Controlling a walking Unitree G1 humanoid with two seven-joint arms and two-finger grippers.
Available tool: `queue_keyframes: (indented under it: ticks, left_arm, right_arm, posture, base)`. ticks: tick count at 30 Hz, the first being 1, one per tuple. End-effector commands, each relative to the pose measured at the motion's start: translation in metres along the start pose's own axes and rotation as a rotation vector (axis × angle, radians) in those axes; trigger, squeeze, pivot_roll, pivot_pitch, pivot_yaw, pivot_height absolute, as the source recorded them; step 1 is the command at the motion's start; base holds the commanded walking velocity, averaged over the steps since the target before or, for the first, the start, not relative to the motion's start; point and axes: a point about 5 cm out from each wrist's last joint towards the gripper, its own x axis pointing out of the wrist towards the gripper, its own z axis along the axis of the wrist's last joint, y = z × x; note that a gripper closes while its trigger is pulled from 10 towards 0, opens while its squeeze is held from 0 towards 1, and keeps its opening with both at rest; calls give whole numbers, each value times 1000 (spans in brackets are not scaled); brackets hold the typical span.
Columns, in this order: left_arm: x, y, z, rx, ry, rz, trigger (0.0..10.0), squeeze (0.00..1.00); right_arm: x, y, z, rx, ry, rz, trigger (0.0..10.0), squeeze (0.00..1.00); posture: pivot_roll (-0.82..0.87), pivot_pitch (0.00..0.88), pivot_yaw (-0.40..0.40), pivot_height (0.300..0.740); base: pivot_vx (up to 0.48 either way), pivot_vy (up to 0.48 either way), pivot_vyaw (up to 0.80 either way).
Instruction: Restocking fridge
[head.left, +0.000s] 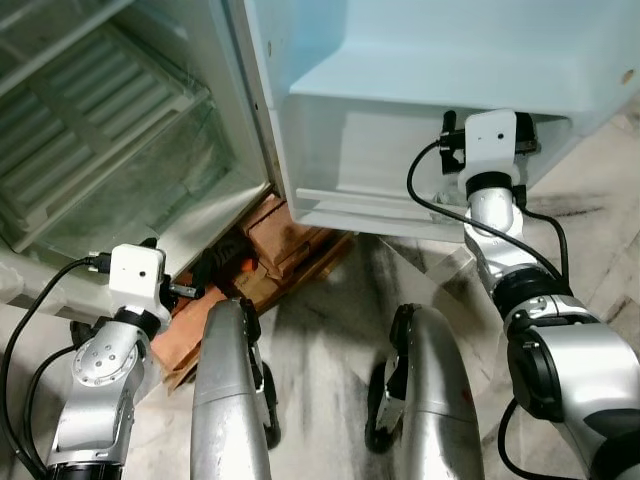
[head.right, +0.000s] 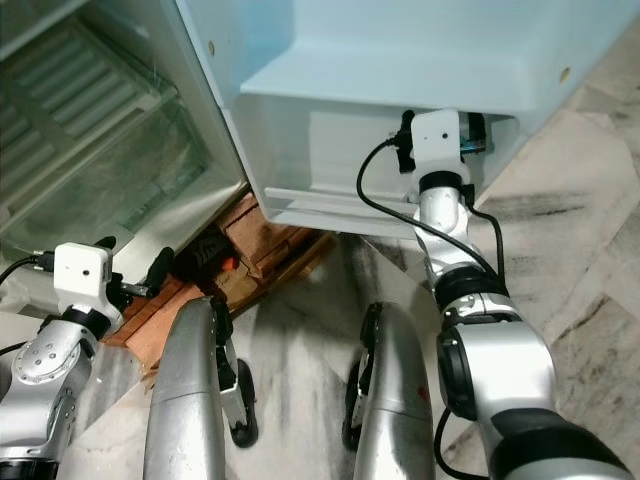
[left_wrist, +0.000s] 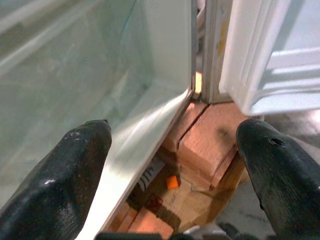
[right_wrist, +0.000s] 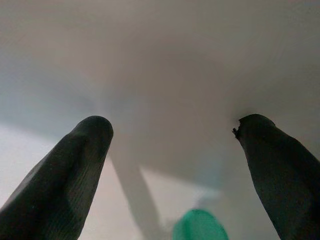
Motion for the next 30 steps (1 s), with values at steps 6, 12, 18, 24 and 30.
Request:
queue_keyframes:
  ticks: [6, 12, 18, 24, 30]
  left_arm:
    - [-3, -9, -18, -25, 36, -14, 10000, 0]
    - [2, -16, -22, -55, 26, -5, 10000, 0]
    - [7, -22, -23, -72, 16, -12, 10000, 0]
    - [17, -14, -24, -69, 10, 4, 10000, 0]
    - [27, -21, -20, -66, -16, -20, 10000, 0]
  right_arm:
    - [-28, 13, -19, 110, 31, 100, 10000, 1000]
    - [-73, 28, -36, 159, 74, 187, 10000, 0]
    - [-116, 32, -40, 252, 90, 180, 10000, 0]
    - [-137, 25, -44, 281, 150, 118, 10000, 0]
    - [-139, 22, -46, 299, 192, 135, 10000, 0]
  posture:
    - [15, 96, 40, 546]
    - [-8, 42, 27, 546]
    - [-14, 0, 19, 546]
    - [-37, 0, 26, 571]
    - [-48, 0, 19, 606]
  base:
    - [0, 0, 0]
    - [0, 0, 0]
    - [0, 0, 0]
    - [0, 0, 0]
    - [0, 0, 0]
